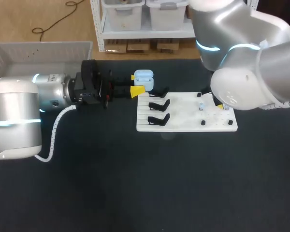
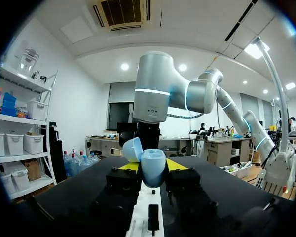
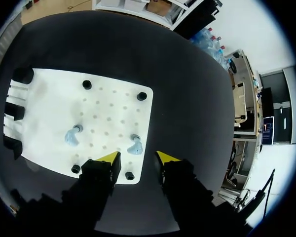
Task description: Pick up each earbud case from the left stands, insert the matching earbuds, close the lid, and place the case in the box.
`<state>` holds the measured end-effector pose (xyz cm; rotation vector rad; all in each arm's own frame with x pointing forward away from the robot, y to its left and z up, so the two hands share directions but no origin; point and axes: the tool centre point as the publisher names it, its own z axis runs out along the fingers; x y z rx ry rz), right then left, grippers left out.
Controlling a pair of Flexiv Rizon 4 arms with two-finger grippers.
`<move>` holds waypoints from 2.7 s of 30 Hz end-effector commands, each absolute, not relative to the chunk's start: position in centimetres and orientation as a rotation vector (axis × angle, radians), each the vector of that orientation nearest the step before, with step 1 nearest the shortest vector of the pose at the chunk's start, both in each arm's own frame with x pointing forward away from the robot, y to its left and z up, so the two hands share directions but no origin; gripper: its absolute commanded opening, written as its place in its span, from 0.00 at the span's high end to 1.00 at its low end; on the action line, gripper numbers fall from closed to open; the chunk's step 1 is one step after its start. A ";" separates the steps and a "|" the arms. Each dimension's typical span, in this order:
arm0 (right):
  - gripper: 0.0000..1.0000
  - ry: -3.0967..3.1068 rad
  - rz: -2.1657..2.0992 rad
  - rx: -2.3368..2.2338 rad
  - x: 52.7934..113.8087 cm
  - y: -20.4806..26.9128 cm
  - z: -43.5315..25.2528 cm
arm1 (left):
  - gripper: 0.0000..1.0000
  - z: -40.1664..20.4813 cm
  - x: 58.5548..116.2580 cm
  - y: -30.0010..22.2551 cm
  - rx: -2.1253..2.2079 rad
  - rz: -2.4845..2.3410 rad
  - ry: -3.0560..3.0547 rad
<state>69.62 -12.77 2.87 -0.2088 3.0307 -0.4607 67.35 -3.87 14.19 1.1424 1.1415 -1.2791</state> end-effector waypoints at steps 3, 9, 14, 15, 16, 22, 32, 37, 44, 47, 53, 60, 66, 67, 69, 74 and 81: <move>0.56 3.008 -0.474 -0.201 69.5 -12.8 2.0 | 1.00 14.1 67.3 -3.9 1.141 -1.277 1.142; 0.58 2.992 -0.502 -0.196 69.7 -12.8 1.6 | 1.00 14.1 67.3 -3.9 1.141 -1.277 1.142; 0.61 2.972 -0.521 -0.203 70.0 -12.9 1.6 | 1.00 14.1 67.3 -3.9 1.141 -1.277 1.142; 0.62 2.967 -0.523 -0.204 70.0 -12.9 1.6 | 1.00 14.1 67.3 -3.9 1.141 -1.277 1.142; 0.62 2.963 -0.526 -0.206 70.0 -12.9 1.6 | 1.00 14.1 67.3 -3.9 1.141 -1.277 1.142; 0.65 2.957 -0.540 -0.207 70.2 -13.0 1.4 | 1.00 14.1 67.3 -3.9 1.141 -1.277 1.142; 0.67 2.941 -0.564 -0.207 70.5 -13.1 1.3 | 1.00 14.1 67.3 -3.9 1.141 -1.277 1.142; 0.68 2.938 -0.569 -0.208 70.7 -13.1 1.2 | 1.00 14.1 67.3 -3.9 1.141 -1.277 1.142; 0.72 2.940 -0.574 -0.210 70.7 -13.1 1.1 | 1.00 14.1 67.3 -3.9 1.141 -1.277 1.142; 0.80 2.941 -0.574 -0.209 70.7 -13.1 1.0 | 1.00 14.1 67.3 -3.9 1.141 -1.277 1.142; 0.98 2.944 -0.582 -0.205 70.6 -13.1 0.9 | 1.00 14.1 67.3 -3.9 1.141 -1.277 1.142; 1.00 2.937 -0.597 -0.207 70.2 -12.9 1.3 | 1.00 14.1 67.3 -3.9 1.141 -1.277 1.142; 1.00 2.900 -0.627 -0.196 69.2 -12.0 3.7 | 1.00 14.1 67.3 -3.9 1.141 -1.277 1.142; 1.00 2.897 -0.628 -0.190 68.9 -11.7 4.5 | 1.00 14.1 67.3 -3.9 1.141 -1.277 1.142; 1.00 2.898 -0.624 -0.171 68.2 -11.2 5.8 | 1.00 14.1 67.3 -3.9 1.141 -1.277 1.142; 1.00 2.915 -0.549 -0.103 66.3 -9.7 9.1 | 1.00 14.1 67.3 -3.9 1.141 -1.277 1.142; 1.00 3.008 -0.361 -0.015 63.5 -6.8 13.4 | 1.00 14.1 67.3 -3.9 1.141 -1.277 1.142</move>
